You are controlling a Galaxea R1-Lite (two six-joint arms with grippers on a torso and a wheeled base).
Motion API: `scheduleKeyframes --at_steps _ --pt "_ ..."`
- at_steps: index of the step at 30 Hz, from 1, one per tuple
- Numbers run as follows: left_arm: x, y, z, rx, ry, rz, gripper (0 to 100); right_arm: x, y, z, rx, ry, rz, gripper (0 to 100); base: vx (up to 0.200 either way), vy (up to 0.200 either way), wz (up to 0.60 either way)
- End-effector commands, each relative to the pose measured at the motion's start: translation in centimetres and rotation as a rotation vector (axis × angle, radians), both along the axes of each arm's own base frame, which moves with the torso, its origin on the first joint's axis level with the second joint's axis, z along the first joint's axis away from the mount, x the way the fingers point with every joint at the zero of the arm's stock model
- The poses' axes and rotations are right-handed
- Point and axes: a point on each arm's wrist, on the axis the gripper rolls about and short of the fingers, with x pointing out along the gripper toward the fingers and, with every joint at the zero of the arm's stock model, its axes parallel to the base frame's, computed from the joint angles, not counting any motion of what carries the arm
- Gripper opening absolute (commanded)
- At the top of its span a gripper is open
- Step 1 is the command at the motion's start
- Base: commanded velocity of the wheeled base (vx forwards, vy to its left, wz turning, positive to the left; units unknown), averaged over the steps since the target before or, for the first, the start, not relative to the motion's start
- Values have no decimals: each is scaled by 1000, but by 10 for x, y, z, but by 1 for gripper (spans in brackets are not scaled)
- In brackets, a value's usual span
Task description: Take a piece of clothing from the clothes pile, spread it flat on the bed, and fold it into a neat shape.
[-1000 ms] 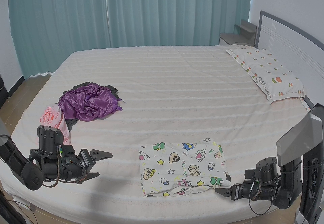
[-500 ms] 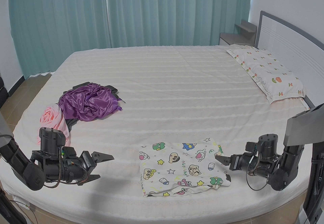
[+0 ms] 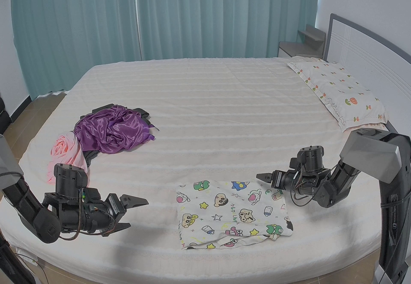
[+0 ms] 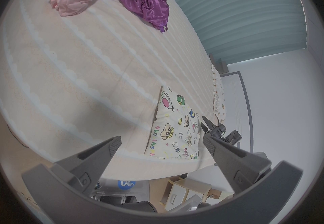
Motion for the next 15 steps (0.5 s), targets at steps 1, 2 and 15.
scheduleKeyframes --at_steps 1,2,15 --pt "-2 -1 -6 4 15 -3 100 7 3 -15 -1 19 3 100 0 0 0" --pt "-1 -1 -6 3 12 -4 100 7 3 -16 -1 19 4 100 0 0 0" --pt "-2 -1 -8 6 19 -3 100 12 2 -12 3 0 -13 0 0 0 0"
